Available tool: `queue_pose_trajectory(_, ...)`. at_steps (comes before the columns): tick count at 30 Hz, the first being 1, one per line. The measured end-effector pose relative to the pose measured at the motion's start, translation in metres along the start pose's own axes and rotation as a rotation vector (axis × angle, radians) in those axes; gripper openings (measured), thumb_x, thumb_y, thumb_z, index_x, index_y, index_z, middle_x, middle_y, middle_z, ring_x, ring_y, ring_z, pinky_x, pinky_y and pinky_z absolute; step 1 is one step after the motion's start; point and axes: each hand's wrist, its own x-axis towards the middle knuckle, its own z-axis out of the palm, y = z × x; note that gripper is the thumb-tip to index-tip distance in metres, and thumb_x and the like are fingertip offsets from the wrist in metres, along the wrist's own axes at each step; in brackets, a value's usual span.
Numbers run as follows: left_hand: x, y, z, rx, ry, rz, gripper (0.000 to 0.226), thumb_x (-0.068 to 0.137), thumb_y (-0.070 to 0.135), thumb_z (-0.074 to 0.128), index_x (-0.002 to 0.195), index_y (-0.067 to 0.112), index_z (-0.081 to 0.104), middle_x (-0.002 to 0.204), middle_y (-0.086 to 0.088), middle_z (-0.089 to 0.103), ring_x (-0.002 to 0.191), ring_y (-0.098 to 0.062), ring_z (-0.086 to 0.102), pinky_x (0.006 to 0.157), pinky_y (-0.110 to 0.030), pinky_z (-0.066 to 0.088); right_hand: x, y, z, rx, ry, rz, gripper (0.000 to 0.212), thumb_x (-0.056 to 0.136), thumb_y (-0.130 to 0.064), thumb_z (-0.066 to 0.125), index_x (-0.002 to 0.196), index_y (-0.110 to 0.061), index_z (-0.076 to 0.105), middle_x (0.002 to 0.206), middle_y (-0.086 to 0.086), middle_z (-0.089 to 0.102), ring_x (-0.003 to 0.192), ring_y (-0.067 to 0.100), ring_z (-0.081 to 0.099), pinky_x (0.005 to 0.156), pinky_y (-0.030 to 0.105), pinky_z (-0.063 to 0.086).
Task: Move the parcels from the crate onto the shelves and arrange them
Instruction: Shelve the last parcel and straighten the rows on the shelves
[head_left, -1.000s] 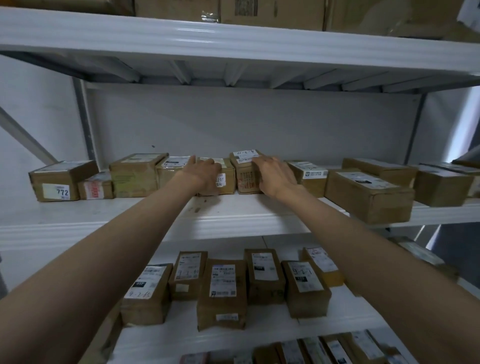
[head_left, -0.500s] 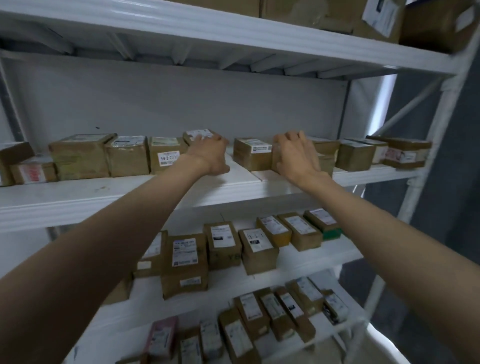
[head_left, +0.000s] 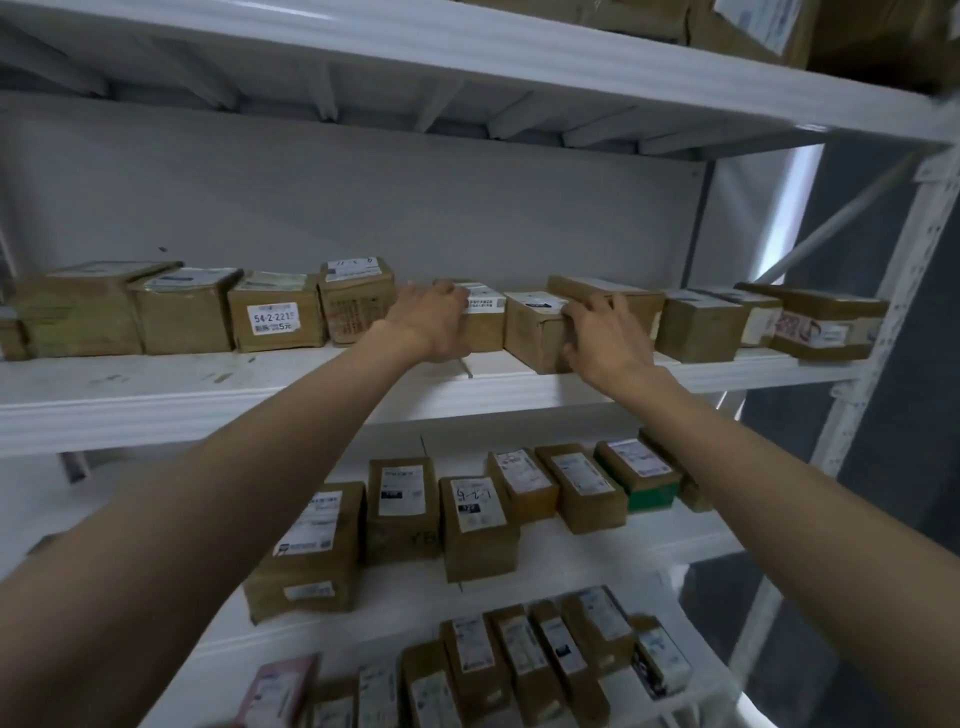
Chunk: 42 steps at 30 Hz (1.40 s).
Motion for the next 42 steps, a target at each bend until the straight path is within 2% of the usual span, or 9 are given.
queue_pose_trajectory(8, 0.044, 0.026, 0.019, 0.028, -0.036, -0.076, 0.09, 0.084, 0.062, 0.058, 0.155, 0.025, 0.015, 0.16, -0.003, 0.024, 0.141, -0.032, 0.032, 0.117, -0.046, 0.025, 0.057, 0.003, 0.044, 0.077, -0.026, -0.172, 0.059, 0.09, -0.011, 0.058, 0.146, -0.011, 0.041, 0.142, 0.01, 0.052, 0.126, 0.034, 0.041, 0.101, 0.041, 0.042)
queue_pose_trajectory(12, 0.056, 0.037, 0.033, 0.097, -0.07, -0.13, 0.082, 0.085, 0.064, 0.05, 0.152, 0.033, 0.015, 0.157, -0.007, 0.027, 0.141, -0.039, 0.026, 0.116, -0.051, 0.022, 0.074, 0.001, 0.062, 0.211, -0.068, -0.213, 0.068, 0.092, -0.005, 0.056, 0.153, -0.014, 0.03, 0.15, 0.01, 0.04, 0.135, 0.039, 0.036, 0.102, 0.046, 0.046)
queue_pose_trajectory(19, 0.079, 0.031, 0.037, 0.208, -0.112, -0.258, 0.084, 0.088, 0.072, 0.038, 0.154, 0.026, 0.015, 0.156, -0.013, 0.029, 0.145, -0.043, 0.015, 0.118, -0.051, 0.012, 0.096, -0.004, 0.072, 0.302, -0.114, -0.285, 0.069, 0.093, 0.0, 0.052, 0.155, -0.017, 0.028, 0.153, 0.009, 0.032, 0.137, 0.038, 0.032, 0.094, 0.049, 0.049)
queue_pose_trajectory(21, 0.086, 0.022, 0.035, 0.246, -0.13, -0.276, 0.081, 0.088, 0.07, 0.037, 0.152, 0.025, 0.017, 0.154, -0.013, 0.033, 0.145, -0.039, 0.016, 0.119, -0.05, 0.01, 0.103, -0.01, 0.069, 0.327, -0.131, -0.291, 0.065, 0.092, 0.001, 0.053, 0.152, -0.017, 0.034, 0.15, 0.009, 0.035, 0.133, 0.037, 0.035, 0.096, 0.049, 0.049)
queue_pose_trajectory(26, 0.088, 0.007, 0.035, 0.227, -0.146, -0.328, 0.078, 0.085, 0.069, 0.04, 0.145, 0.02, 0.031, 0.142, -0.014, 0.047, 0.136, -0.032, 0.039, 0.117, -0.049, 0.018, 0.107, -0.032, 0.067, 0.367, -0.164, -0.281, 0.056, 0.094, -0.003, 0.055, 0.146, -0.017, 0.041, 0.142, 0.007, 0.037, 0.128, 0.035, 0.035, 0.089, 0.048, 0.048)
queue_pose_trajectory(30, 0.079, -0.003, 0.041, 0.195, -0.096, -0.313, 0.084, 0.082, 0.072, 0.044, 0.147, 0.021, 0.028, 0.147, -0.014, 0.04, 0.139, -0.032, 0.032, 0.117, -0.05, 0.016, 0.098, -0.036, 0.063, 0.36, -0.152, -0.325, 0.065, 0.093, 0.0, 0.051, 0.152, -0.019, 0.032, 0.147, 0.008, 0.036, 0.13, 0.037, 0.035, 0.096, 0.049, 0.046)
queue_pose_trajectory(33, 0.071, -0.004, 0.037, 0.156, -0.078, -0.291, 0.09, 0.082, 0.072, 0.045, 0.153, 0.025, 0.015, 0.156, -0.009, 0.026, 0.145, -0.031, 0.021, 0.118, -0.05, 0.01, 0.086, -0.02, 0.044, 0.35, -0.16, -0.386, 0.074, 0.092, 0.009, 0.042, 0.156, -0.021, 0.024, 0.156, 0.008, 0.029, 0.135, 0.043, 0.034, 0.109, 0.052, 0.037)
queue_pose_trajectory(36, 0.064, 0.012, 0.025, 0.1, -0.05, -0.264, 0.089, 0.088, 0.062, 0.049, 0.156, 0.023, 0.007, 0.162, -0.007, 0.014, 0.149, -0.028, 0.013, 0.121, -0.051, 0.004, 0.073, 0.006, 0.019, 0.321, -0.106, -0.382, 0.071, 0.089, 0.011, 0.043, 0.153, -0.018, 0.032, 0.151, 0.011, 0.035, 0.131, 0.043, 0.039, 0.107, 0.05, 0.038)
queue_pose_trajectory(42, 0.063, 0.1, 0.004, 0.033, 0.047, -0.116, 0.082, 0.092, 0.048, 0.054, 0.155, 0.016, 0.012, 0.162, -0.009, 0.016, 0.148, -0.027, 0.018, 0.122, -0.046, 0.006, 0.045, 0.09, -0.012, 0.215, 0.02, -0.284, 0.058, 0.089, 0.002, 0.054, 0.143, -0.014, 0.046, 0.137, 0.011, 0.049, 0.124, 0.034, 0.043, 0.104, 0.041, 0.039)
